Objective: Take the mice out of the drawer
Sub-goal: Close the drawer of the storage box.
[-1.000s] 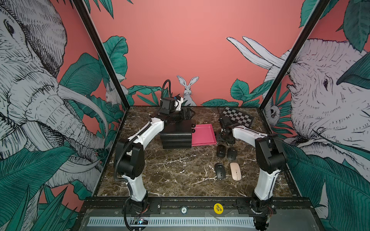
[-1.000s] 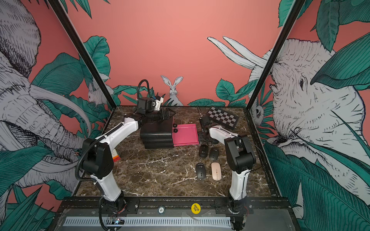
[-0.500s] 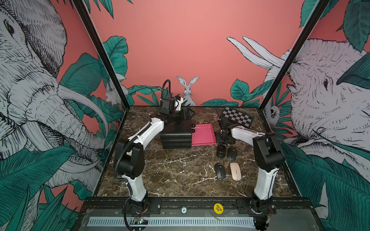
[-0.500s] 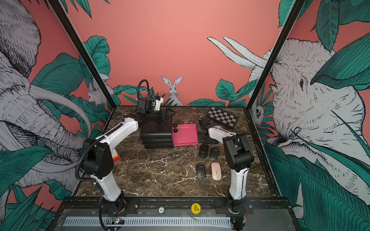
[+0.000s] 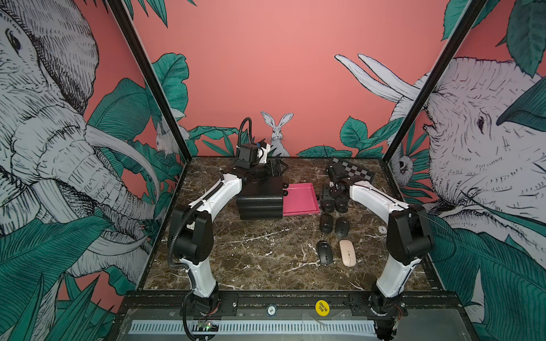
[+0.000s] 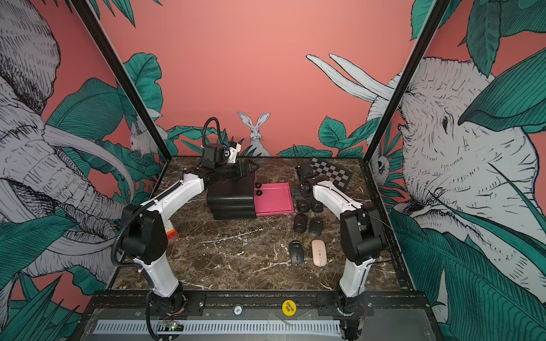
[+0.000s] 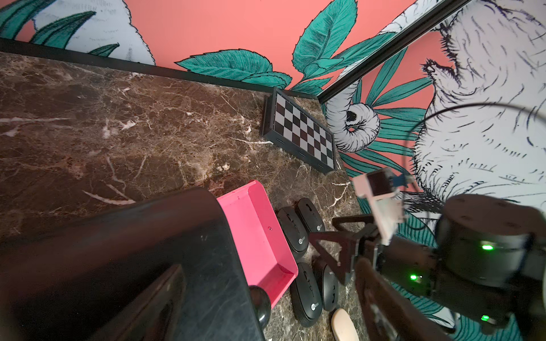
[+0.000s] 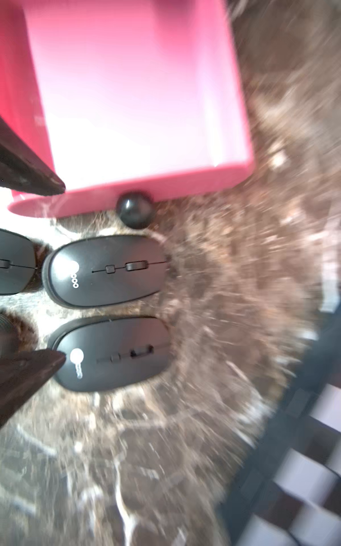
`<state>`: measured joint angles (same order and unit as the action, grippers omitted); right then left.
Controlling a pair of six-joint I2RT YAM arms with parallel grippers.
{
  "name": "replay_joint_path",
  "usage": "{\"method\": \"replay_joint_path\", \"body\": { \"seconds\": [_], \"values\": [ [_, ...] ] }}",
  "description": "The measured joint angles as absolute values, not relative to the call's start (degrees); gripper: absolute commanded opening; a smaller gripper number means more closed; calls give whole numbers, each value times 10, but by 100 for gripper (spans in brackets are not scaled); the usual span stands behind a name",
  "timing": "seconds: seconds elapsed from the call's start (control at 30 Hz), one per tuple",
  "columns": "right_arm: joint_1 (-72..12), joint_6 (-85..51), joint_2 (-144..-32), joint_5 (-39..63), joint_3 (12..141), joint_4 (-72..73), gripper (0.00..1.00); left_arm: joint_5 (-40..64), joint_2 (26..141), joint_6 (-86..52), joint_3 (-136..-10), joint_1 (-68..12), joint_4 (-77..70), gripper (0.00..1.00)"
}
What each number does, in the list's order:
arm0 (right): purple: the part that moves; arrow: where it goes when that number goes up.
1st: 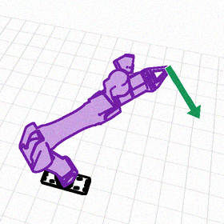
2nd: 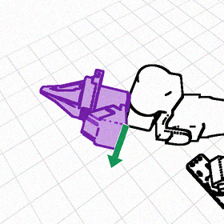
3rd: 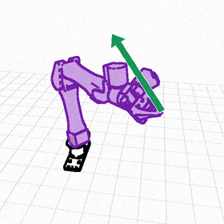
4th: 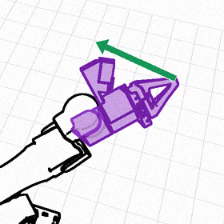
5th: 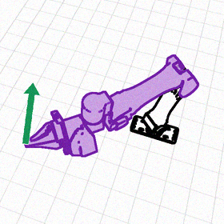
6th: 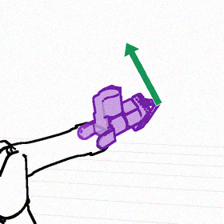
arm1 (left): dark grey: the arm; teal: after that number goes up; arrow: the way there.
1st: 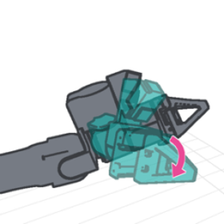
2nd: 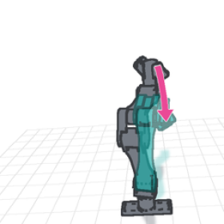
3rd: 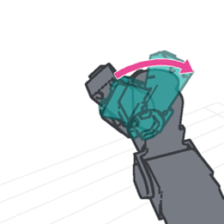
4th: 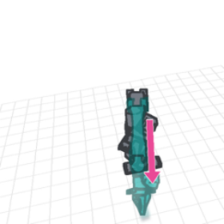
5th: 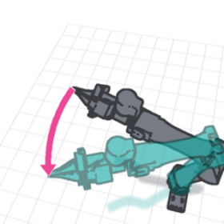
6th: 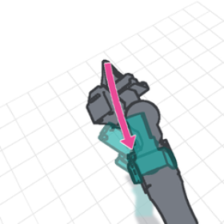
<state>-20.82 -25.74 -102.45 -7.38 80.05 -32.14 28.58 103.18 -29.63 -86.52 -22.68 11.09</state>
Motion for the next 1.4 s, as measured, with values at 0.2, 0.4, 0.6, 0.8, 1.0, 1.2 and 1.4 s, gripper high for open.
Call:
{"method": "replay_joint_path", "body": {
  "seconds": [0.2,0.4,0.6,0.8,1.0,1.2,1.4],
  "values": [
    [-207,-289,-1050,-71,873,-330,83,283,1031,-289,-878,-220,137,93],
    [-205,-287,-1141,-90,967,-374,83,269,1003,-278,-872,-180,190,93],
    [-197,-252,-1210,-102,1009,-415,83,242,961,-262,-843,-130,231,93],
    [-186,-210,-1227,-106,1010,-428,83,206,945,-236,-832,-132,250,94],
    [-181,-170,-1230,-76,1011,-420,81,179,912,-222,-808,-118,271,95],
    [-181,-150,-1252,-41,1011,-408,79,152,883,-199,-793,-81,320,96],
    [-181,-144,-1263,-16,1011,-405,78,143,878,-184,-773,-70,335,96]
  ]
}}
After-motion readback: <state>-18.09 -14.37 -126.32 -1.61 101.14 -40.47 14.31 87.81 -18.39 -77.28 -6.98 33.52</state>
